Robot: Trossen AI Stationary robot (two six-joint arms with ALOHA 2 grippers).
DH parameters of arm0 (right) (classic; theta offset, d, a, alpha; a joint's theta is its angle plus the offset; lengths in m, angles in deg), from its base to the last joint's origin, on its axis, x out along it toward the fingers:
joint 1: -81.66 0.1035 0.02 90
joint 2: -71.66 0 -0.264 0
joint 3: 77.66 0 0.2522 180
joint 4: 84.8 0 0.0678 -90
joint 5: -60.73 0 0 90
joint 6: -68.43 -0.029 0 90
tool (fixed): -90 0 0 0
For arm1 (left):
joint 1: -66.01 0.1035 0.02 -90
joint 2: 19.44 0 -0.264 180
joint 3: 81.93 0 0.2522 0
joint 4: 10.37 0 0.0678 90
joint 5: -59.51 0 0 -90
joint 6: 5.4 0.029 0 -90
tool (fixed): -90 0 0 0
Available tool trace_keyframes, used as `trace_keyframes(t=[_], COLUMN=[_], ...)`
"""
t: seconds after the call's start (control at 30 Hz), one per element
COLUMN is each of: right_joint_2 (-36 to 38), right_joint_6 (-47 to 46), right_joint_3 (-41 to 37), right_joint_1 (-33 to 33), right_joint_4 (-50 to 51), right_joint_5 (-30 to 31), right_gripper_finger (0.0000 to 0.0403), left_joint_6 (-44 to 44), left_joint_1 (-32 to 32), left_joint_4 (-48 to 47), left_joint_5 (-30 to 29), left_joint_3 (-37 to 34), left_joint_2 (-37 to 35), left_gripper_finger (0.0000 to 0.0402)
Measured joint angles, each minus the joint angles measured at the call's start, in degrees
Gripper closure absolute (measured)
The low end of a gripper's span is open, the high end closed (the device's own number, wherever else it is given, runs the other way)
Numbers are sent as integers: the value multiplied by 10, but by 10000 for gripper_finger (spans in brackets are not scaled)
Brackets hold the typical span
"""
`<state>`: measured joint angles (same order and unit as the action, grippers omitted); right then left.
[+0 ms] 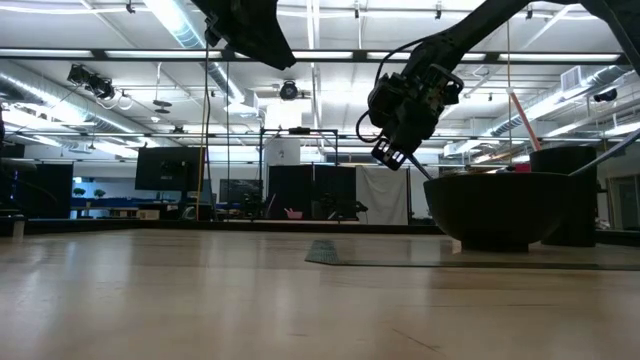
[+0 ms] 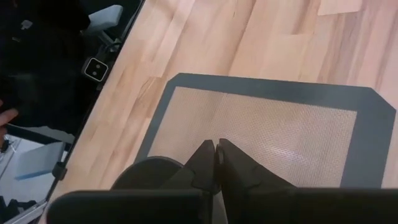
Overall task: Pick & Place Utensil
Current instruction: Put the black spoon into the black bowl
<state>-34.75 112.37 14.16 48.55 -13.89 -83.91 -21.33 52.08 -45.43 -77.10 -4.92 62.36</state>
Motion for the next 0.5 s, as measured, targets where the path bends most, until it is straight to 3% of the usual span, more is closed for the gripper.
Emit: trace_keyframes(t=[0.5], right_joint_2=[0], right_joint_6=[-4], right_joint_3=[0], right_joint_1=[2], right_joint_4=[-10], right_joint_5=[2], right_gripper_finger=[379], left_joint_6=[0], left_joint_1=[0], left_joint_4=[0], left_joint_5=[0], left_joint_3=[0], left_joint_2=[0], left_gripper_finger=[264])
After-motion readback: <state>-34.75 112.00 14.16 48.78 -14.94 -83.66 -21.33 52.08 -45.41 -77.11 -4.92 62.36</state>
